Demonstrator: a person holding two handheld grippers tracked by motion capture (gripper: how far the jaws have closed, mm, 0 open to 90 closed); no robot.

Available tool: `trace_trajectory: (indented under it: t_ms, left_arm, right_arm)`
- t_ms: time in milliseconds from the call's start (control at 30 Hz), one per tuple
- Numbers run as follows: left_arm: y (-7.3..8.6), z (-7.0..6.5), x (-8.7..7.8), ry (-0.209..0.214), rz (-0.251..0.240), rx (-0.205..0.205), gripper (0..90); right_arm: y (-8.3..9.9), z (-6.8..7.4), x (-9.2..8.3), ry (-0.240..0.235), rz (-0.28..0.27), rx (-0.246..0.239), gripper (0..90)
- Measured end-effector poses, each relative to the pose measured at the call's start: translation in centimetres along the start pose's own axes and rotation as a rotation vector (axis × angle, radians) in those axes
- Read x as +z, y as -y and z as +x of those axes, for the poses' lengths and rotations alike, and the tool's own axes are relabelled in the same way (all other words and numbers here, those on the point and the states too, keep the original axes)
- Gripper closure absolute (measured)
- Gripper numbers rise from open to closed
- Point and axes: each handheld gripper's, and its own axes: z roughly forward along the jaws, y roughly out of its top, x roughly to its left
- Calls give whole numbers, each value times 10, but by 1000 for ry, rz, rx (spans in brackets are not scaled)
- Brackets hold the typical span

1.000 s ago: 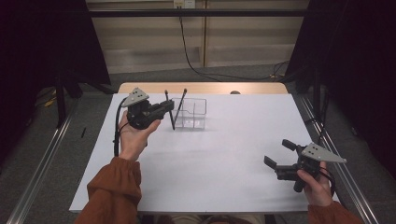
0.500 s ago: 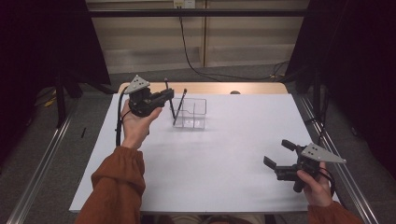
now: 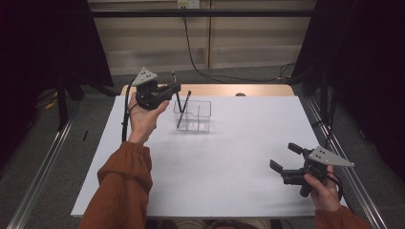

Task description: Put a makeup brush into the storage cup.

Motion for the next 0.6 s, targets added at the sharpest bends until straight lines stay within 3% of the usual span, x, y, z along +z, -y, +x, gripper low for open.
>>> trace_trajectory:
  t_ms: [600]
  left_arm:
    - [5, 12, 21, -65, 18, 6, 839]
  right_arm:
    - [0, 0, 1, -5, 0, 5, 0]
